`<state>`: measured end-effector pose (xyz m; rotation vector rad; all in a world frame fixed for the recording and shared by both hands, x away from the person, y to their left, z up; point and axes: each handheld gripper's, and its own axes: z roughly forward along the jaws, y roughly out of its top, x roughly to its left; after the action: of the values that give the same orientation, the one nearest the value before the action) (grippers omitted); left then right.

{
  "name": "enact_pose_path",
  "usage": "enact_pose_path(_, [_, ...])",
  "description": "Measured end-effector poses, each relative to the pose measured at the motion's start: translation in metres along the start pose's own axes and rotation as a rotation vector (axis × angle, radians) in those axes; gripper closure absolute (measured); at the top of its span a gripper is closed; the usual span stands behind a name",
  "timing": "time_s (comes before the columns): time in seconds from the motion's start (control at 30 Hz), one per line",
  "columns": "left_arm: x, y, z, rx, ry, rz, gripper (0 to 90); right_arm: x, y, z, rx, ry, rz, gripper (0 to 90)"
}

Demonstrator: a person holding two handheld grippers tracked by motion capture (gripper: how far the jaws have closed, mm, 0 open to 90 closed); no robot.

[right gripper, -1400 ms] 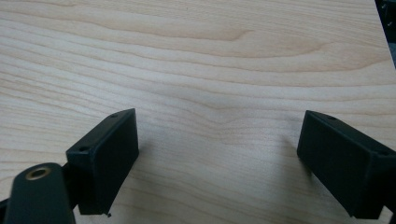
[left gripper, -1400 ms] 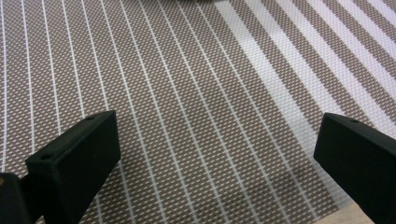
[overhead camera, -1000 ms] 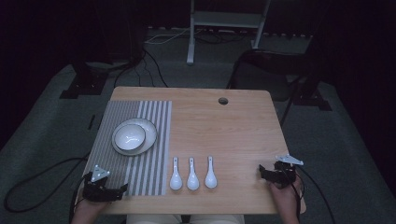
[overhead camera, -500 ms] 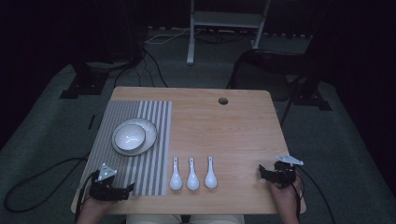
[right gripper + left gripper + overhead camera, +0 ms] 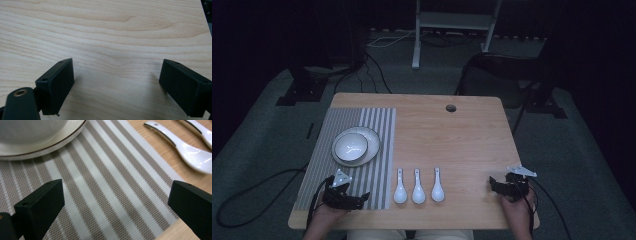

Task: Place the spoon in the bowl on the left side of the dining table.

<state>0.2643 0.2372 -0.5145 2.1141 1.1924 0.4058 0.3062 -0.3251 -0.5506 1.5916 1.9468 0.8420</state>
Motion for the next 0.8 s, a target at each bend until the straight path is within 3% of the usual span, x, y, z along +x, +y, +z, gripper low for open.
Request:
enact_pose_path(0.7, [-0.028, 0.031, 0.019, -0.004, -0.051, 0.049, 1.0, 0.000, 0.000, 0.000, 0.000, 0.000, 0.000, 12.0])
enact_pose_path(0.8, [-0.035, 0.038, 0.022, 0.005, -0.058, 0.076, 1.0, 0.000, 0.000, 0.000, 0.000, 0.000, 0.000, 12.0])
